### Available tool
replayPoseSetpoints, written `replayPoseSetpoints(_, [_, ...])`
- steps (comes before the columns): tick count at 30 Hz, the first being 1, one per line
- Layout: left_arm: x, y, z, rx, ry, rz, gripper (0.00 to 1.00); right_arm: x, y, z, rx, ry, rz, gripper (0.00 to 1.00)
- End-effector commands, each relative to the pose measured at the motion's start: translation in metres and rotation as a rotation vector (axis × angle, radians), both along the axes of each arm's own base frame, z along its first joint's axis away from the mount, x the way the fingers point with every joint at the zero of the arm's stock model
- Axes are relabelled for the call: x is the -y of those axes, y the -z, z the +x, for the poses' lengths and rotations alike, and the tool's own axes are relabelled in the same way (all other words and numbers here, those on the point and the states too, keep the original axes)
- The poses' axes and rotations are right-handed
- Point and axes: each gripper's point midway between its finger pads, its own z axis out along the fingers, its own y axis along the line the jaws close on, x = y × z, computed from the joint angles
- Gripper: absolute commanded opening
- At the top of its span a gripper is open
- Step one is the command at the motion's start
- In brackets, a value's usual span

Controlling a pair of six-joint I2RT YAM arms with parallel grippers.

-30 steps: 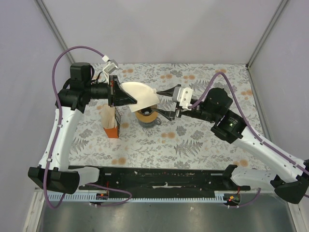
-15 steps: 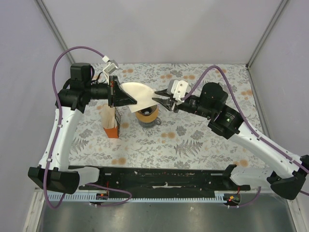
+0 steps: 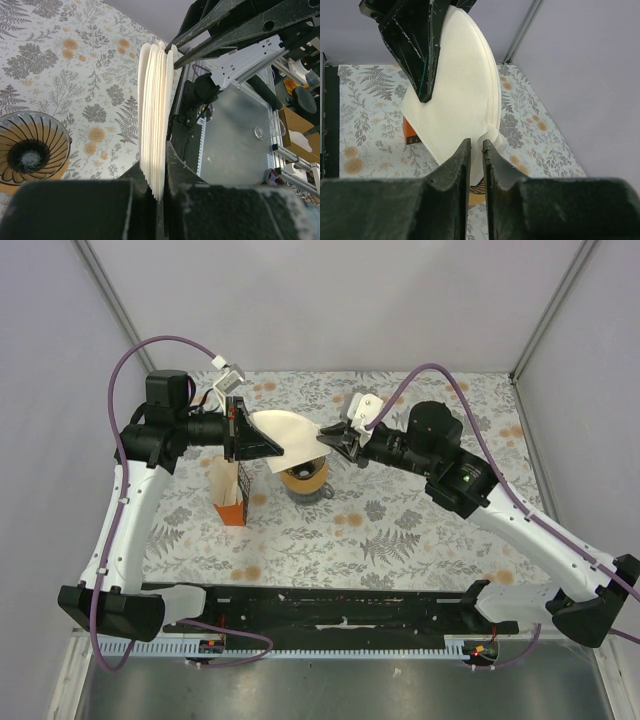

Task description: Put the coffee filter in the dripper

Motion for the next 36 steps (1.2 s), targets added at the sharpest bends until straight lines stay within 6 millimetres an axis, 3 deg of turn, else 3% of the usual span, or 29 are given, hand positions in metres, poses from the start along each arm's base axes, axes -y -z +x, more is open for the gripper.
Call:
replayPoseSetpoints(1, [0.001,-0.01,-0.008,0.068,0.022,-0.008,0.02,0.004,-0.024,0.002,0.013,0.019,0.051,0.21])
replayPoseSetpoints(13, [0.001,-0.009,-0.006,0.065,0.019,-0.004,0.02,-0.007,-0.023,-0.004,-0.015,-0.05,0.047,0.15])
replayPoseSetpoints(20, [0.0,-0.004,0.0,0.062,-0.01,0.016,0.02,-0.013,-0.024,-0.026,-0.026,-0.169,0.042,0.1])
replayPoseSetpoints(24, [0.0,-0.003,0.0,0.061,-0.011,0.018,0.02,-0.018,-0.022,-0.038,-0.032,-0.247,0.037,0.19])
replayPoseSetpoints(31, [0.001,-0.003,0.0,0.062,-0.008,0.017,0.02,-0.027,-0.022,-0.033,-0.06,-0.259,0.041,0.29])
replayPoseSetpoints(36, [0.0,-0.003,0.0,0.065,-0.009,0.018,0.02,-0.032,-0.022,-0.03,-0.081,-0.263,0.049,0.45])
